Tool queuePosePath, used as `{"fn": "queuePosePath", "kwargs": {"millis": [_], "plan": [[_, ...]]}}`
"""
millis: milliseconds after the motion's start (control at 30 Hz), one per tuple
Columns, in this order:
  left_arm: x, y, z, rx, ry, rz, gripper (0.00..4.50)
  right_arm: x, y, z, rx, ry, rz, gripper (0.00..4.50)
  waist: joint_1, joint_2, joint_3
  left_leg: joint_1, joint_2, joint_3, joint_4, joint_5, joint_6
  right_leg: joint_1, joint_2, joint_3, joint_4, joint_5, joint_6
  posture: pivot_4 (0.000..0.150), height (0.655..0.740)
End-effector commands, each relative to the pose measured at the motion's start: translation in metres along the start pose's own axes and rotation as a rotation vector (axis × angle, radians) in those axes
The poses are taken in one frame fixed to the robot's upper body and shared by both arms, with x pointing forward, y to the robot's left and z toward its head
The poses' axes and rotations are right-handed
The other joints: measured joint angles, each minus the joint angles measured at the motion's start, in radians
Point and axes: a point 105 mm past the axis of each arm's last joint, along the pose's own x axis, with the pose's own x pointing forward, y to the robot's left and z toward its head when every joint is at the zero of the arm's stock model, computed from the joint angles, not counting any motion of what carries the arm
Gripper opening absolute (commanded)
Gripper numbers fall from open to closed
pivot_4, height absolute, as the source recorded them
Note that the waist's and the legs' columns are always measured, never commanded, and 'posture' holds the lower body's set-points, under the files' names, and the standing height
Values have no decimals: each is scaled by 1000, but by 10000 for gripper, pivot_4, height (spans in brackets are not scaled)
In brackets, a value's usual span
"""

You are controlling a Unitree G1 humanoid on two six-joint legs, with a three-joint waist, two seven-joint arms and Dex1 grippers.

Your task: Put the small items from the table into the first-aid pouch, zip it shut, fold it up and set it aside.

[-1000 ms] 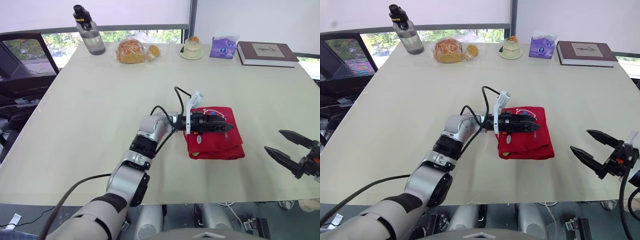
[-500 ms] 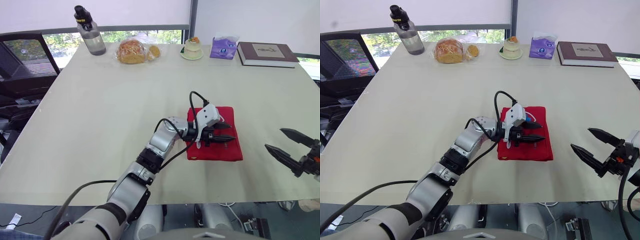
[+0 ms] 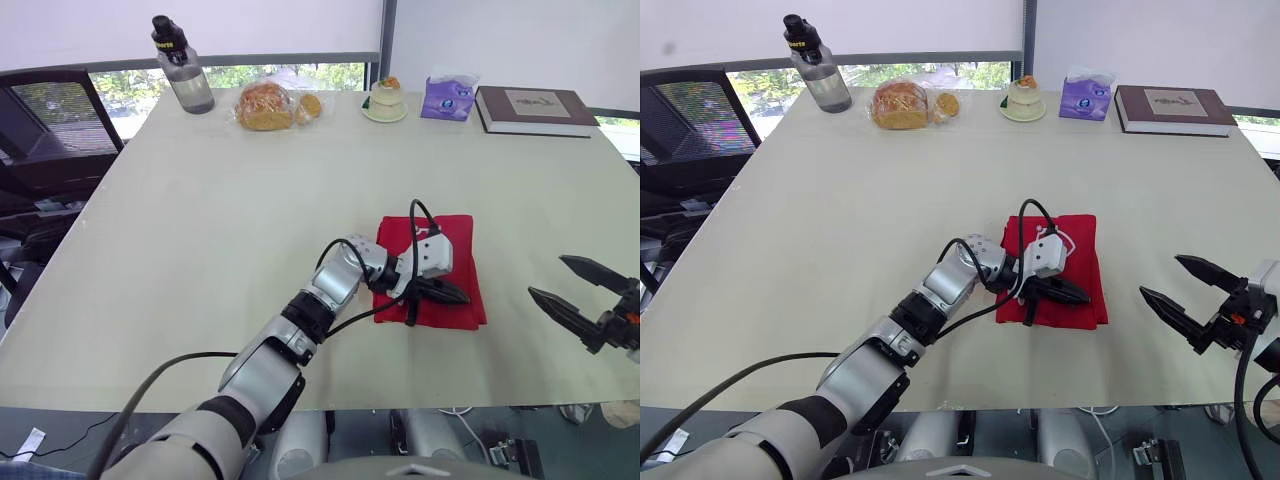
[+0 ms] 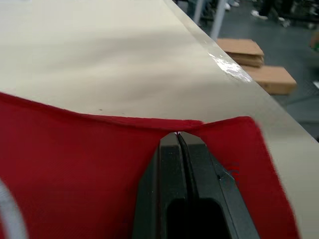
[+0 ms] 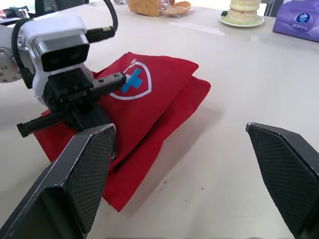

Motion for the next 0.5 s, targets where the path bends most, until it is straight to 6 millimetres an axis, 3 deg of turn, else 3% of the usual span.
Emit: {"fn": "queuePosePath", "kwargs": {"millis": [33,233,367,500], "plan": [[11,-23,-37,-128,107,-127,664,-3,4,10,-39,-17,7,45000,0,0,-1,0,0,0,0,0,0,0,0,0,0,0,0,1500,7400],[8,-31,-35,-135,121,-208,664,-5,7,6,-28,-7,13,45000,-5,1,-1,0,0,0,-1,0,0,0,1,0,0,0,0,1500,7400],[5,-10,-3,-139,-40,-108,664,-4,9,3,-22,-4,22,45000,-5,1,-1,0,1,0,-1,0,0,-1,1,0,0,0,0,1500,7400],[-20,29,34,-140,-182,77,664,-3,11,1,-18,-3,34,45000,-5,0,0,-1,1,-1,0,0,0,-1,1,0,0,0,0,1500,7400]]}}
